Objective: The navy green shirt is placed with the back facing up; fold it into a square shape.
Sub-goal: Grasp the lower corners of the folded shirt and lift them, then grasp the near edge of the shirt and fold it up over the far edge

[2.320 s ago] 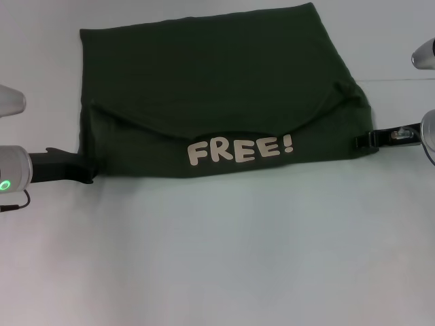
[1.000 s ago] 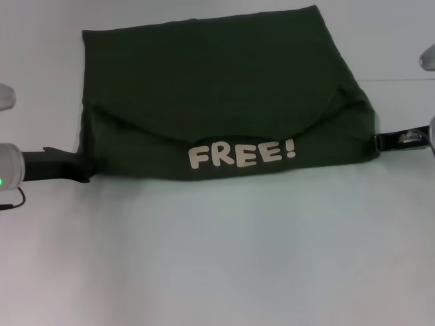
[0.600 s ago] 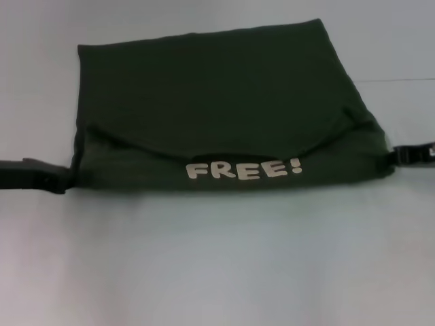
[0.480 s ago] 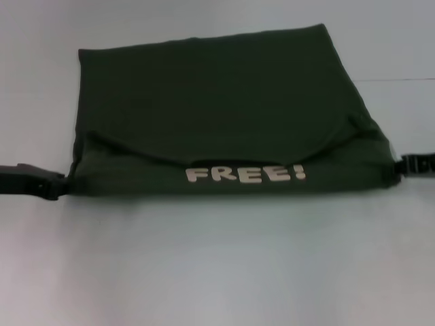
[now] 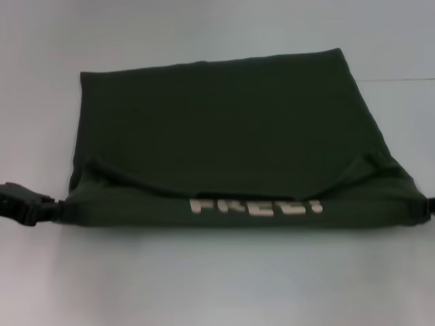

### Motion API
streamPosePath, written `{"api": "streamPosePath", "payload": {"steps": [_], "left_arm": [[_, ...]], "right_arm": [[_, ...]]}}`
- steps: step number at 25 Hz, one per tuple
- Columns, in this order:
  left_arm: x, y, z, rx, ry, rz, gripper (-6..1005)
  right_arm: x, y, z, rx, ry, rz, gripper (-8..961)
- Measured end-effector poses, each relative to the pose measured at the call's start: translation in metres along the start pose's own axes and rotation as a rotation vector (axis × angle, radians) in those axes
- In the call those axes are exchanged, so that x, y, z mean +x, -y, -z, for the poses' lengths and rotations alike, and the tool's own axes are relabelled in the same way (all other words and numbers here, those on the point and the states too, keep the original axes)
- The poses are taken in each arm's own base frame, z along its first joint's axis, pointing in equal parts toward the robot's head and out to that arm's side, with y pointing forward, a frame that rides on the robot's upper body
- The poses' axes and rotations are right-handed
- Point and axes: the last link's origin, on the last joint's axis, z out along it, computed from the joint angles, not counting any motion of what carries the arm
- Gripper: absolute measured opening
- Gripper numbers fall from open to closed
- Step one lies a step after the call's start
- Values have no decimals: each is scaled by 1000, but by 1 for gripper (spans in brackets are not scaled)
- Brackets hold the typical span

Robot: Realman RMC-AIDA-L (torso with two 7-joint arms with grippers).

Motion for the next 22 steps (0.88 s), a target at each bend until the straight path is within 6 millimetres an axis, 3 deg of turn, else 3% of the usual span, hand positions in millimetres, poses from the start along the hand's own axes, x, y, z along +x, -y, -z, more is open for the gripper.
{"api": "streamPosePath", "payload": {"steps": [8, 12, 17, 22], "left_arm": [[-4, -14, 17, -91, 30, -10, 34], [-1, -13, 18, -81, 28, -15, 33], [12, -9, 21, -53, -2, -1, 33], [32, 3, 35, 1, -134, 53, 33]], "right_arm": [[44, 0, 29, -153, 17, -76, 60], [49, 4, 36, -151, 44, -96, 60], [37, 5, 37, -139, 85, -90, 58], [-3, 3, 37, -133, 157, -62, 57]]}}
